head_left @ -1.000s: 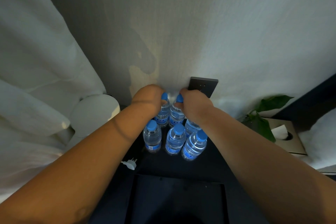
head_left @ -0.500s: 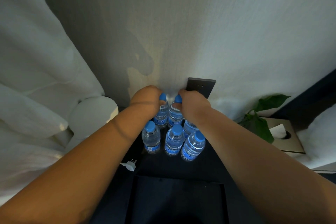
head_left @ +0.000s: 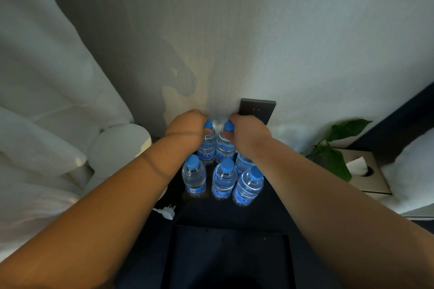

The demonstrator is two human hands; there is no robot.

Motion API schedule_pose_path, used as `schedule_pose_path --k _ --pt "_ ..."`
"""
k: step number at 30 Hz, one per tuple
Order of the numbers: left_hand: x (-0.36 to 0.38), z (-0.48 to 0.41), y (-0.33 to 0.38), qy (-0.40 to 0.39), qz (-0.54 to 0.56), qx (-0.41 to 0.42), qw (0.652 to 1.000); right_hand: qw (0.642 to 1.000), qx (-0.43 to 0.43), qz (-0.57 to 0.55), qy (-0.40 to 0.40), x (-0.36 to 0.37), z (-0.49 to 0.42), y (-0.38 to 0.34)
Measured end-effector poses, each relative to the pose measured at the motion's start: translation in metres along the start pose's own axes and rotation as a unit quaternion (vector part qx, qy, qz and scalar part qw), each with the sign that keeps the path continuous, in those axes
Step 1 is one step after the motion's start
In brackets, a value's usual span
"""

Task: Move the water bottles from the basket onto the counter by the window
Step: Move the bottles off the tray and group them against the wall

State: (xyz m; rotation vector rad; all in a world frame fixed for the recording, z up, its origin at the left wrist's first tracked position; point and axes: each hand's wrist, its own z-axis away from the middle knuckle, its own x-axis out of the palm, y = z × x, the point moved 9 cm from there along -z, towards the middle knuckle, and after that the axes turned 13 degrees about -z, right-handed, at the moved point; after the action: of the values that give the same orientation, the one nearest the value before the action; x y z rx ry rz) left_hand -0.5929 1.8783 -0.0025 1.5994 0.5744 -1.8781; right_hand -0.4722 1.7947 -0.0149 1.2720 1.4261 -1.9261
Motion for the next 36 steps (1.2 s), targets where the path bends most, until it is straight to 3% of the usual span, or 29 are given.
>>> schedule_pose_path --k 8,11,15,21,36 --pt "0.001 0.003 0.001 -0.001 -0.02 0.004 1.0 1.0 0.001 -0.008 0.03 -0.017 0.017 0.002" --pt "0.001 0.006 0.002 0.034 -0.02 -0.002 0.999 0.998 0.004 0.032 0.051 -0.032 0.03 0.017" --pt "-0.011 0.005 0.02 0.102 0.028 0.041 0.994 0.995 0.059 0.081 -0.019 -0.032 0.042 0.045" --pt "-0.013 -0.008 0.045 0.075 -0.042 0.052 0.995 0.998 0.037 0.042 -0.003 -0.032 0.036 0.036" --pt "-0.008 -0.015 0.04 0.09 0.024 0.036 0.995 0.997 0.03 0.069 0.011 -0.037 0.021 0.042"
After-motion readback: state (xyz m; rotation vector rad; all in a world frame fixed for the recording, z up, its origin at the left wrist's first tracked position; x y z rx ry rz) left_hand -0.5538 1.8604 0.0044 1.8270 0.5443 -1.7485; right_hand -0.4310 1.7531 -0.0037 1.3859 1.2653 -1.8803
